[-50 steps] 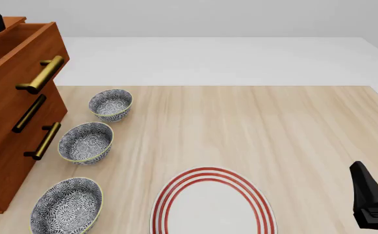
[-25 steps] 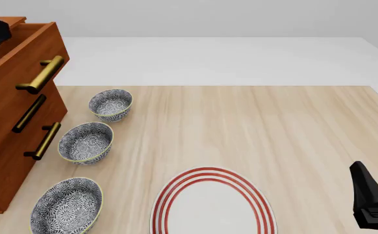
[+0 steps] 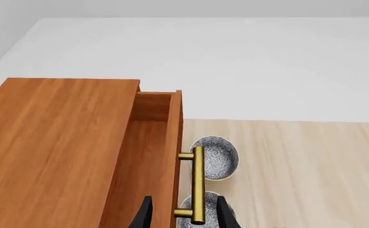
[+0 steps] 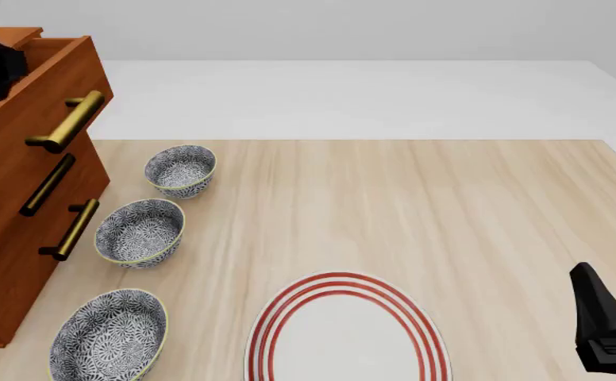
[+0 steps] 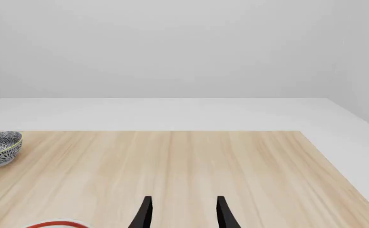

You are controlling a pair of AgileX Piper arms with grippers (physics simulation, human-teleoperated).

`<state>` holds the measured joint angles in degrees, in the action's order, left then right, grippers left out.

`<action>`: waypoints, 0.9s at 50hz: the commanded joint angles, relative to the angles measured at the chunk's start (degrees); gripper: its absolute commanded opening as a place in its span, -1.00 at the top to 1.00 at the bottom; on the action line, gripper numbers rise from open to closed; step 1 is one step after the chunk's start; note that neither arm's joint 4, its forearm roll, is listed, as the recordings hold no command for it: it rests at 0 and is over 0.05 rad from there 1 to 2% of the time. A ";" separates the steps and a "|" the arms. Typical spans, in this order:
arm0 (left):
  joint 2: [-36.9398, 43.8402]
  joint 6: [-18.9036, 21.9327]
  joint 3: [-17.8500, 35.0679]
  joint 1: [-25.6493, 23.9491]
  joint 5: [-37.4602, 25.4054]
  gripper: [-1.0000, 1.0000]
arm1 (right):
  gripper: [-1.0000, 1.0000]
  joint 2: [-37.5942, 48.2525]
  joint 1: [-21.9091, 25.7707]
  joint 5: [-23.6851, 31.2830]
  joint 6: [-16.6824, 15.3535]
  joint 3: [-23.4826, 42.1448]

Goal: Open the top drawer of the cabinet.

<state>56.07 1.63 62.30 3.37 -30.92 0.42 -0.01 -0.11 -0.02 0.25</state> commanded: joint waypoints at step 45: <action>4.03 -0.89 -0.74 0.03 1.43 -1.00 | -1.00 0.00 0.00 0.00 0.01 0.00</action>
<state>59.25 1.42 61.37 3.84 -29.21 0.42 -0.01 -0.11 -0.02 0.25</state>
